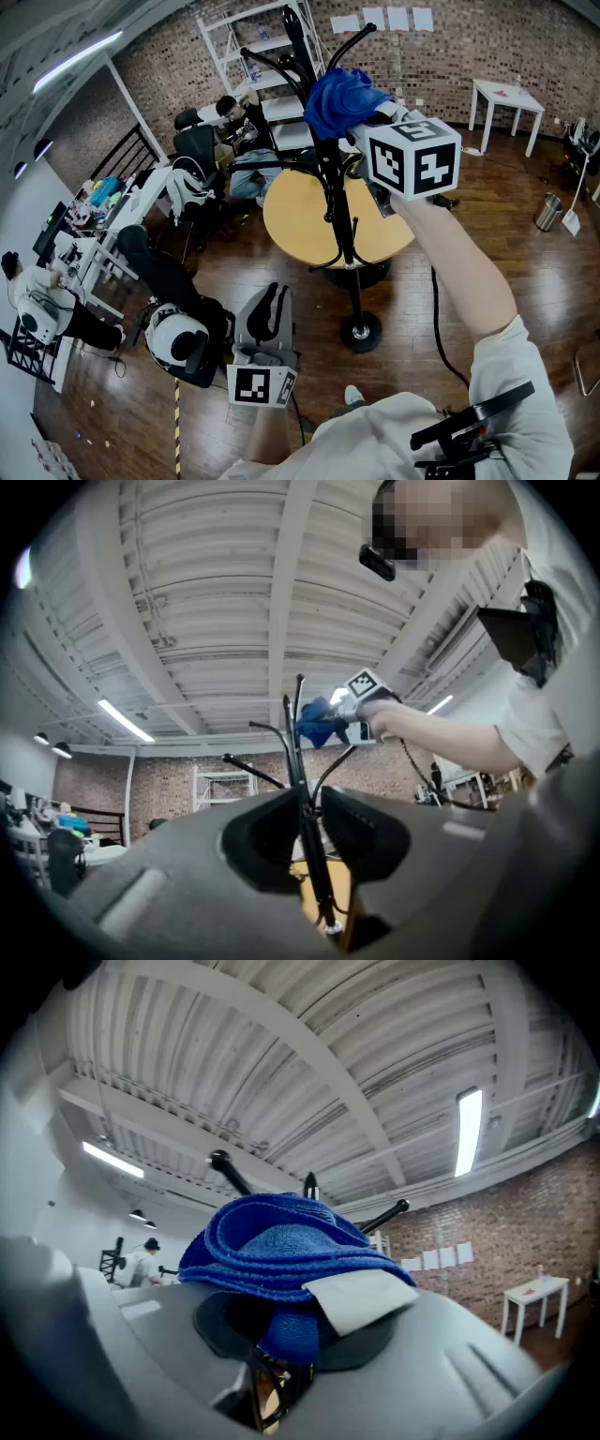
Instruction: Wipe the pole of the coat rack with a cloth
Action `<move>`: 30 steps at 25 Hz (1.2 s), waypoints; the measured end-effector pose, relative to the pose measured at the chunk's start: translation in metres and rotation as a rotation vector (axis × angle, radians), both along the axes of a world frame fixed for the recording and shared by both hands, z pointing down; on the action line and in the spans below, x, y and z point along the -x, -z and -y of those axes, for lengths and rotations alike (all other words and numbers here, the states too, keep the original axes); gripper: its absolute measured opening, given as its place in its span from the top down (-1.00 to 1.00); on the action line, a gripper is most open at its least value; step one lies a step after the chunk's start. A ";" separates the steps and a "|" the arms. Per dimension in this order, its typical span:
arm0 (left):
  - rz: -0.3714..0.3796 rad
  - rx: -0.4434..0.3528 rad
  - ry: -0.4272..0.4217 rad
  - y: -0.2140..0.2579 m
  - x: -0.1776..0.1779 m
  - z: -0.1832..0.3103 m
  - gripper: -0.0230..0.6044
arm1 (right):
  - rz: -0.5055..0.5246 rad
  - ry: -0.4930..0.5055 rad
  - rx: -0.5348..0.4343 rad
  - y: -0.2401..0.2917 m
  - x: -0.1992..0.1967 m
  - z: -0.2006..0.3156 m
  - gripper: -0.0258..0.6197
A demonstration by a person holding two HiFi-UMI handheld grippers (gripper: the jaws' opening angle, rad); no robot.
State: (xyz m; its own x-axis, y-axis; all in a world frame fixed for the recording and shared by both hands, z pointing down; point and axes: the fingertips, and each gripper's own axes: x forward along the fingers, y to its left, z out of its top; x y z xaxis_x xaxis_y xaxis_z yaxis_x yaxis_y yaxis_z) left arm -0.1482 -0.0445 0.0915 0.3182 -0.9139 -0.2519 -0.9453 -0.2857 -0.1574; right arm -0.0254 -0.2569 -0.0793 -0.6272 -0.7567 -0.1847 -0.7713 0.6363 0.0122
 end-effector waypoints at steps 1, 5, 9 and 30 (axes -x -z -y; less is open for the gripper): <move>-0.006 0.006 -0.003 -0.003 0.002 0.007 0.73 | 0.006 -0.012 0.029 -0.002 0.002 0.010 0.62; -0.029 0.008 -0.007 -0.009 0.008 0.032 0.73 | -0.013 -0.041 0.096 -0.041 0.017 0.023 0.62; -0.068 0.039 -0.017 -0.014 0.012 0.052 0.73 | -0.063 -0.085 0.144 -0.142 0.032 0.019 0.62; -0.102 0.096 -0.044 -0.028 0.025 0.088 0.73 | -0.196 0.059 0.143 -0.166 0.077 0.019 0.62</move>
